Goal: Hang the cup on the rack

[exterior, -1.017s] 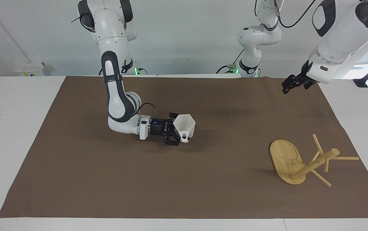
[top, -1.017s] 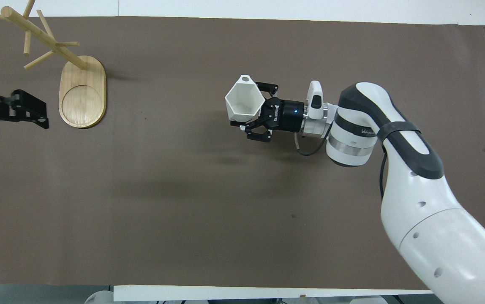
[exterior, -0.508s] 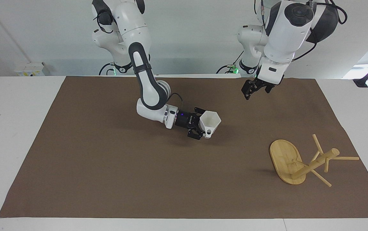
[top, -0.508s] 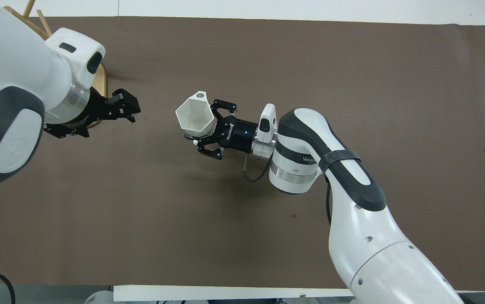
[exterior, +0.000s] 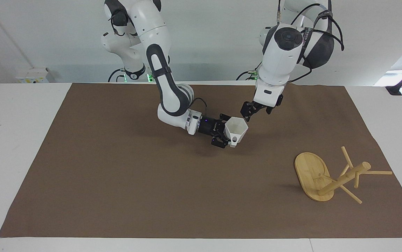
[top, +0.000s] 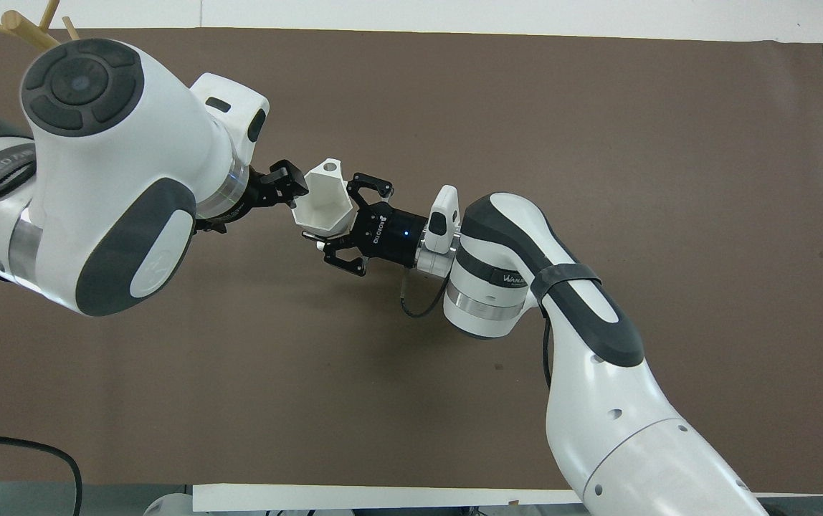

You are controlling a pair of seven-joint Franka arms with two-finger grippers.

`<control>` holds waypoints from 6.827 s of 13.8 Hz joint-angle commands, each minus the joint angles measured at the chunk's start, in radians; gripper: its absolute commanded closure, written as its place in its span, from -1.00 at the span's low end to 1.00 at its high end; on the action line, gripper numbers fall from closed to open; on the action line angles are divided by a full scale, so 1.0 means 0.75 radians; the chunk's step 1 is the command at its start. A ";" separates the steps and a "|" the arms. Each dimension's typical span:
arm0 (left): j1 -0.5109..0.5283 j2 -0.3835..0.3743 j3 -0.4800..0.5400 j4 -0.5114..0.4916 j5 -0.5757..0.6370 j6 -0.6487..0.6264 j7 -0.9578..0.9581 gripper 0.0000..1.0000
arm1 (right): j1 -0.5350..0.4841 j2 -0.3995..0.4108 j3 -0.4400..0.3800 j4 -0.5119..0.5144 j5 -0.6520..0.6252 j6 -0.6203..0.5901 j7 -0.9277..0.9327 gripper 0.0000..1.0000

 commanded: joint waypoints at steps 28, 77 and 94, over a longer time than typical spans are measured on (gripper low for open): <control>0.026 -0.037 0.029 -0.152 0.019 0.302 -0.131 1.00 | -0.497 -0.050 0.004 -0.075 -0.594 -0.301 -0.032 -1.00; 0.566 -0.090 0.069 -0.090 -0.032 0.061 0.197 -0.99 | -0.799 -0.622 -0.117 0.480 -3.091 -1.134 3.167 -1.00; 0.597 0.004 0.055 0.361 0.107 -0.546 1.270 -1.00 | -0.789 -0.639 -0.121 0.449 -3.089 -1.138 3.167 -1.00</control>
